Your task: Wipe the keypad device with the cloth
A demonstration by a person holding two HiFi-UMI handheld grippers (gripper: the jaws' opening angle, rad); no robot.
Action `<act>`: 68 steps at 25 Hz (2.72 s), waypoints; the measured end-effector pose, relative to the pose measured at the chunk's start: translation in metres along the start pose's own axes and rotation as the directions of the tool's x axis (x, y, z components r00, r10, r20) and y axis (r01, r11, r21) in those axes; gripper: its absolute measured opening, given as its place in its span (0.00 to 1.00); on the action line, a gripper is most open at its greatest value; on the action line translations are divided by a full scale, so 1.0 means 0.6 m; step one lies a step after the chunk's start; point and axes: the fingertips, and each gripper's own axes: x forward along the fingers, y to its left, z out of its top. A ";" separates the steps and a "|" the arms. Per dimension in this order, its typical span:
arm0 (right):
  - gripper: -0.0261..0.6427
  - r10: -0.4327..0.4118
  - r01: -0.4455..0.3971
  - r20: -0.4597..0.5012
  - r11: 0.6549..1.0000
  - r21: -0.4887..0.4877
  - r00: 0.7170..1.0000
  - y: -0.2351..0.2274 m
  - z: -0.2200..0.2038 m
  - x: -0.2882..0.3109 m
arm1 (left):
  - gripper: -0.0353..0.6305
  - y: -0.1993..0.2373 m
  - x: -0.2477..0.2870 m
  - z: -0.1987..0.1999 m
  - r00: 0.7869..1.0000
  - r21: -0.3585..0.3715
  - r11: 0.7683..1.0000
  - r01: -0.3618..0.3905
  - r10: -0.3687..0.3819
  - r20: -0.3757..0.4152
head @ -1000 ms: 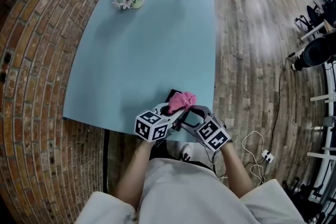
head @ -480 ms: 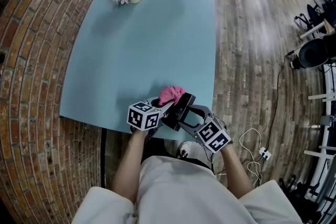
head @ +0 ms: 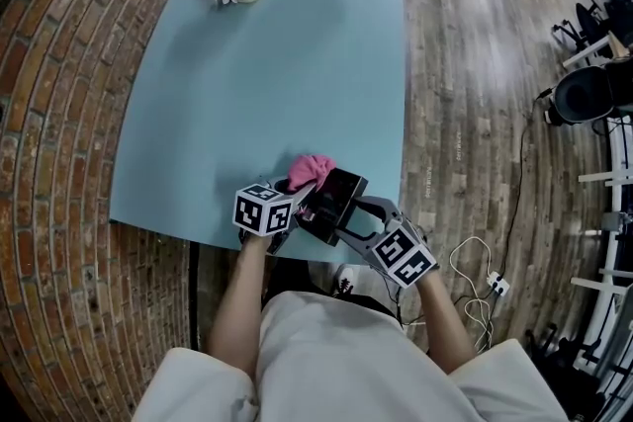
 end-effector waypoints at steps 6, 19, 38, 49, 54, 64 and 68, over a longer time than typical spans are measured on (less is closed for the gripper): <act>0.46 -0.021 0.022 0.007 0.999 -0.037 1.000 0.000 0.003 -0.001 | 0.25 0.002 -0.004 0.005 0.997 0.117 0.990 -0.072 0.068 0.040; 0.45 -0.013 0.013 0.003 0.993 -0.121 1.000 0.032 -0.021 -0.015 | 0.25 -0.173 -0.065 0.054 0.975 0.157 0.985 0.078 -0.108 0.193; 0.46 0.021 -0.031 -0.063 0.986 -0.161 0.998 0.040 -0.023 0.001 | 0.25 -0.110 -0.030 0.004 0.990 0.022 0.996 0.084 -0.086 0.109; 0.46 0.027 -0.039 -0.076 0.987 -0.158 0.997 0.038 -0.023 0.003 | 0.25 -0.051 -0.017 -0.002 0.995 -0.040 0.996 0.078 -0.076 0.061; 0.46 0.028 -0.039 -0.074 0.987 -0.157 0.997 0.037 -0.024 0.002 | 0.25 -0.032 -0.014 -0.005 0.996 -0.050 0.996 0.069 -0.067 0.053; 0.46 0.018 -0.027 -0.058 0.988 -0.152 0.998 0.036 -0.024 0.005 | 0.25 -0.012 -0.013 -0.009 0.998 -0.057 0.998 0.031 -0.027 0.065; 0.46 0.019 -0.025 -0.043 0.988 -0.150 0.999 0.037 -0.026 0.005 | 0.25 -0.026 -0.027 -0.005 0.997 -0.008 1.000 0.024 -0.023 0.073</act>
